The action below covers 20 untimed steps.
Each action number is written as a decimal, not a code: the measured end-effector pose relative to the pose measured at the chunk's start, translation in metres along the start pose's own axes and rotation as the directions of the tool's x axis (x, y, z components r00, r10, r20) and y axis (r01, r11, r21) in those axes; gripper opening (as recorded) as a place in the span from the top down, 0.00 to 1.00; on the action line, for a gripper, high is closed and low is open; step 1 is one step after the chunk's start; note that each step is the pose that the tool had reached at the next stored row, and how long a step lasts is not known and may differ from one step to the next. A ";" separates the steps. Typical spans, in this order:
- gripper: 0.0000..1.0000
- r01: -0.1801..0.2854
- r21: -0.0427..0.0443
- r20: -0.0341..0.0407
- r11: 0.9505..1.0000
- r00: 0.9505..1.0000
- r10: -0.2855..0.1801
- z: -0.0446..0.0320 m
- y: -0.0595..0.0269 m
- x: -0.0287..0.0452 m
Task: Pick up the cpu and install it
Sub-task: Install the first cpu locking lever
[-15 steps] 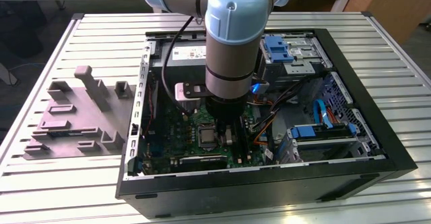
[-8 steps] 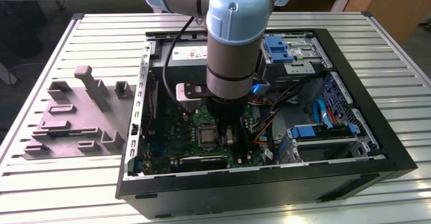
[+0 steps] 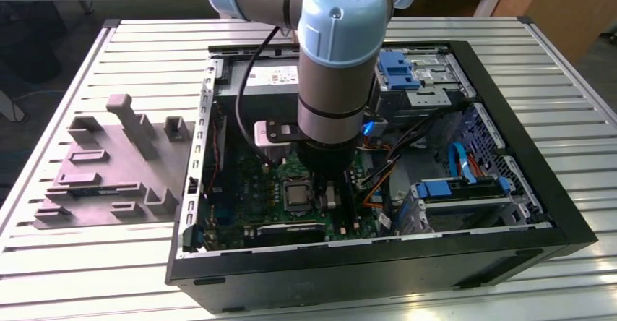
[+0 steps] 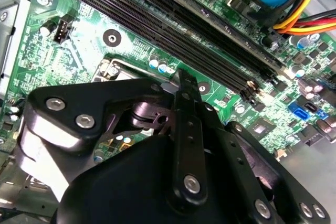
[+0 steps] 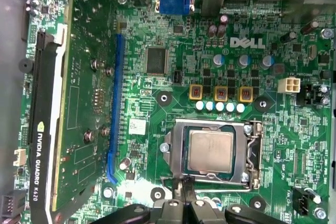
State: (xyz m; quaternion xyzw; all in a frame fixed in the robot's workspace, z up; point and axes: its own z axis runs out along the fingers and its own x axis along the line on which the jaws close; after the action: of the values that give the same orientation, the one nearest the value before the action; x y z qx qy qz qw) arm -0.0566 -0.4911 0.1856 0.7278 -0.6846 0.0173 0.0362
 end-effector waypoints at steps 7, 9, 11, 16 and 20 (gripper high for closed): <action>0.89 0.000 0.000 0.001 1.000 1.000 0.000 -0.0010 0.0000 0.0000; 0.89 0.000 0.000 0.001 1.000 1.000 0.000 -0.0016 0.0000 0.0000; 0.89 0.000 0.000 0.001 1.000 1.000 0.000 -0.0021 0.0001 0.0001; 0.89 0.000 0.000 0.001 1.000 1.000 0.000 -0.0065 0.0002 0.0003; 0.89 0.000 0.000 0.001 1.000 1.000 0.000 -0.0143 0.0004 0.0010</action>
State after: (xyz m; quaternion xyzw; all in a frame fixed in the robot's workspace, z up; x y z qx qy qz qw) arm -0.0565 -0.4910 0.2000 0.7278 -0.6846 0.0170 0.0357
